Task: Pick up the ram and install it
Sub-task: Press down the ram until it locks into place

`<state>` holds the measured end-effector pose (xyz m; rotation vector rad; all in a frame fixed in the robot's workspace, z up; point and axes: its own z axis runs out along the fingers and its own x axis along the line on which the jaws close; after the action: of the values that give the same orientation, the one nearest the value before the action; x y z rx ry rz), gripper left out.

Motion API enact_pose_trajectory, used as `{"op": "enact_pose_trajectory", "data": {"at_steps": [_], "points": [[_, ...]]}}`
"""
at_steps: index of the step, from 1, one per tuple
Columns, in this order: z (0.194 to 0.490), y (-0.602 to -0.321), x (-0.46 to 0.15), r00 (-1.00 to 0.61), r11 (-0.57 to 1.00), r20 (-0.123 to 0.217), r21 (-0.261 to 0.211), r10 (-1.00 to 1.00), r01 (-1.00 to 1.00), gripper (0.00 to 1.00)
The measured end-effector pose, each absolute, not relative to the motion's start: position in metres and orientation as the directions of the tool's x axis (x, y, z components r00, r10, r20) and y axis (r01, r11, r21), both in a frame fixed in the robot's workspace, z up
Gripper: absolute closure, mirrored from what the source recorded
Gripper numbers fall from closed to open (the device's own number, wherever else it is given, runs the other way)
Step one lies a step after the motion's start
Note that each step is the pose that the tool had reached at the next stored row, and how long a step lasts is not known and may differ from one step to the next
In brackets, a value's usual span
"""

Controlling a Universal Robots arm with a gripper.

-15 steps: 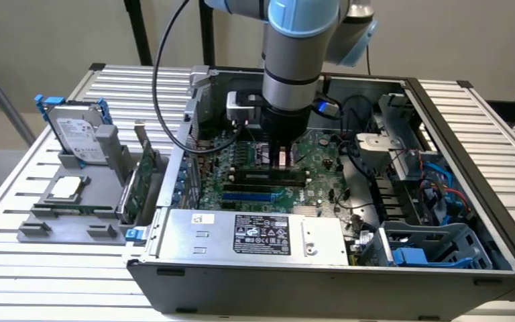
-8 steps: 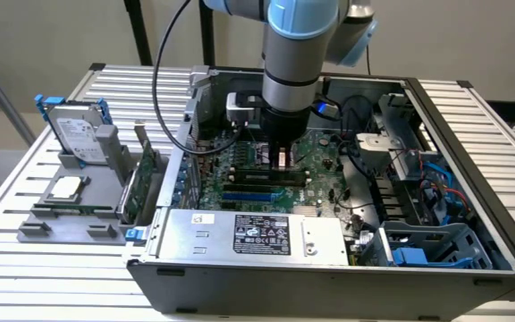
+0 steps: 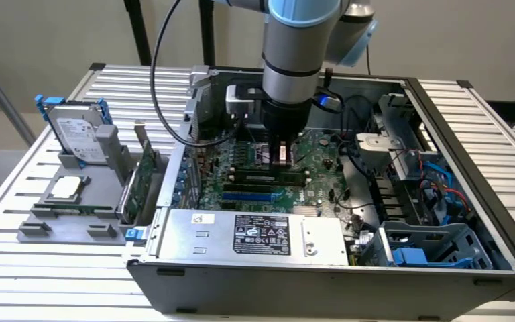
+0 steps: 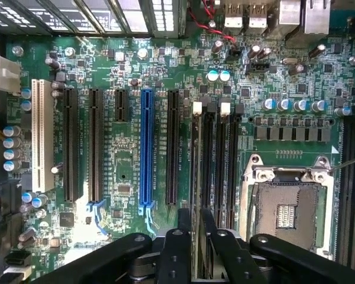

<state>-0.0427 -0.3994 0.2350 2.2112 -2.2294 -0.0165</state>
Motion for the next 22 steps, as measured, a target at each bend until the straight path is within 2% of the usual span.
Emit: {"op": "enact_pose_trajectory", "data": {"at_steps": [4, 5, 22], "points": [[0.245, -0.3994, -0.0436, -0.008, 0.008, -0.006, 0.008, -1.0, -1.0, 0.0], [0.245, -0.3994, -0.0436, -0.008, 0.008, -0.006, 0.008, -1.0, -1.0, 1.0], [0.2451, -0.3994, -0.0437, -0.008, 0.008, -0.006, 0.008, -1.0, -1.0, 1.0]]}}
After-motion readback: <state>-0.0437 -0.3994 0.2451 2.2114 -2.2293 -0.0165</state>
